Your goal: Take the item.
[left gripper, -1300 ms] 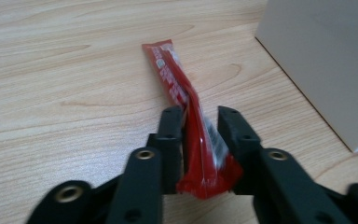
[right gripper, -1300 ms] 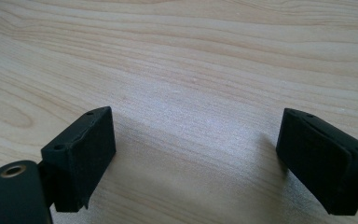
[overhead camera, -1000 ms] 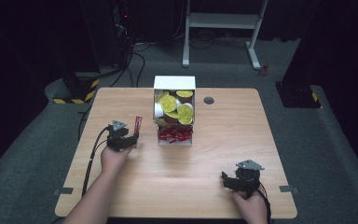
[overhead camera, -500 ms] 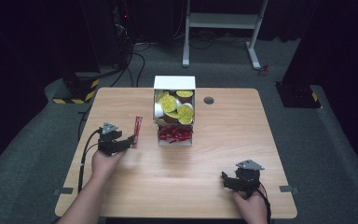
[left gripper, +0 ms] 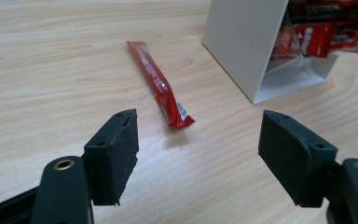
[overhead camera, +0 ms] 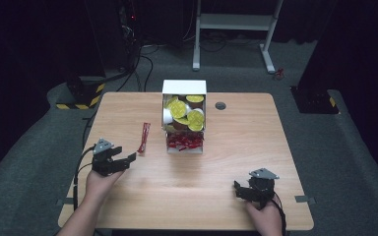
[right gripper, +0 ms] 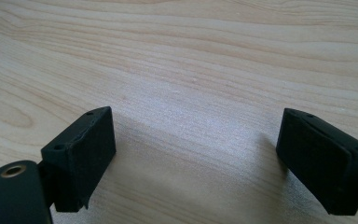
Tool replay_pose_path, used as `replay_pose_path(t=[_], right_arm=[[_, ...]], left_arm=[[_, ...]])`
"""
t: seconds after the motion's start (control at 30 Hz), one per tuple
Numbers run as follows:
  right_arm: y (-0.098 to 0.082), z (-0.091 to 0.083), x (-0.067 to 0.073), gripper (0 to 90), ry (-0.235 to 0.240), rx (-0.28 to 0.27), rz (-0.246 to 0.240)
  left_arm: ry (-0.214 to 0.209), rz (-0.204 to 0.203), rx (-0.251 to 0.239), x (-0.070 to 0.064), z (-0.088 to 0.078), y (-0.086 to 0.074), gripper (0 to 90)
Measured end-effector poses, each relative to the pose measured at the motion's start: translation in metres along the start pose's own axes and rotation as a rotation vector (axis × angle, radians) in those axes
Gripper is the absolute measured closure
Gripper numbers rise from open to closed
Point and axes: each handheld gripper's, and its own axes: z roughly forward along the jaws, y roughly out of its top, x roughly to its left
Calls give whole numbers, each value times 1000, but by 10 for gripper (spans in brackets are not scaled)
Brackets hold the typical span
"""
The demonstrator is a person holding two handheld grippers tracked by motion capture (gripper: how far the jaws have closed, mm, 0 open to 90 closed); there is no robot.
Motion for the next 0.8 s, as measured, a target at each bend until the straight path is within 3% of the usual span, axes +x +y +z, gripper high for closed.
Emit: replay_pose_path(t=[0.2, 0.43, 0.57, 0.7, 0.8], right_arm=[[0, 0, 0, 116, 0, 0, 0], [0, 0, 0, 116, 0, 0, 0], [0, 0, 0, 117, 0, 1, 2], [0, 0, 0, 118, 0, 1, 4], [0, 0, 0, 120, 0, -1, -1]], left_arm=[[11, 3, 5, 0, -11, -16, 236], [21, 29, 68, -1, -14, -46, 190], [54, 79, 150, -5, -13, -67, 172], [90, 114, 171, -12, -13, -80, 142], [77, 130, 169, -13, -11, -80, 139]])
